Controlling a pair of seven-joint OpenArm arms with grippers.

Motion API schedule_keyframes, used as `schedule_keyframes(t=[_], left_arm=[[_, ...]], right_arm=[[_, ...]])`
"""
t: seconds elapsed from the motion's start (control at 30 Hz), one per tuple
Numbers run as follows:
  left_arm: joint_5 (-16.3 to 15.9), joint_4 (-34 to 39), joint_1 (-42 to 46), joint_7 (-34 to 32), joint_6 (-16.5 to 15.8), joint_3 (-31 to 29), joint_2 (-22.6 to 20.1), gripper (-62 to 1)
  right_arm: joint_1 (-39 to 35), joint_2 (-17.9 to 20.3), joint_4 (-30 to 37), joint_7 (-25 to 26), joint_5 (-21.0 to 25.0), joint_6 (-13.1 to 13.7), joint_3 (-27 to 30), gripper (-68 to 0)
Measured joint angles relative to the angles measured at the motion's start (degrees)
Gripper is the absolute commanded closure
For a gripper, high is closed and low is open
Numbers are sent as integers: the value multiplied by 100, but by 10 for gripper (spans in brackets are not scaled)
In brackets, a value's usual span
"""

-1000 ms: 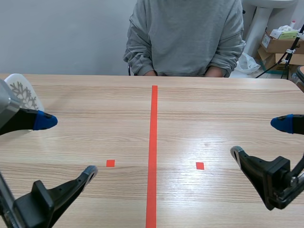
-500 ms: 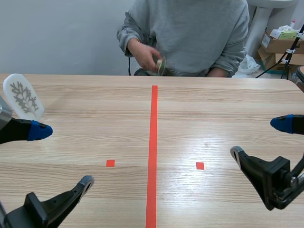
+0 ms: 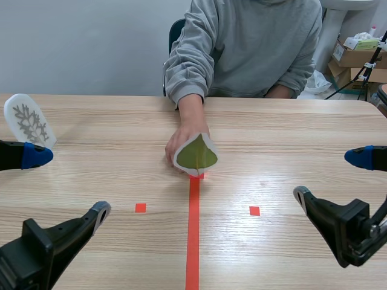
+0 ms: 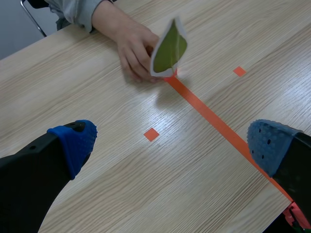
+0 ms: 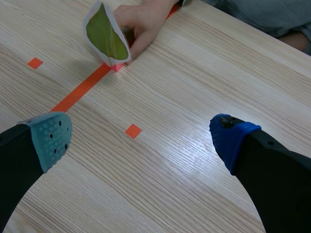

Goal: Do the leaf sorting experiment

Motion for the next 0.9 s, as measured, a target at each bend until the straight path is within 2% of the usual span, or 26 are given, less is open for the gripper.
schedule_keyframes(t=[0.8, 0.9], left_arm=[[46, 0, 0, 0, 2, 0, -2, -623], [160, 0, 0, 0, 2, 0, -2, -623]], right_arm=[[0, 0, 0, 0, 0, 0, 0, -578], [0, 0, 0, 0, 0, 0, 0, -578]])
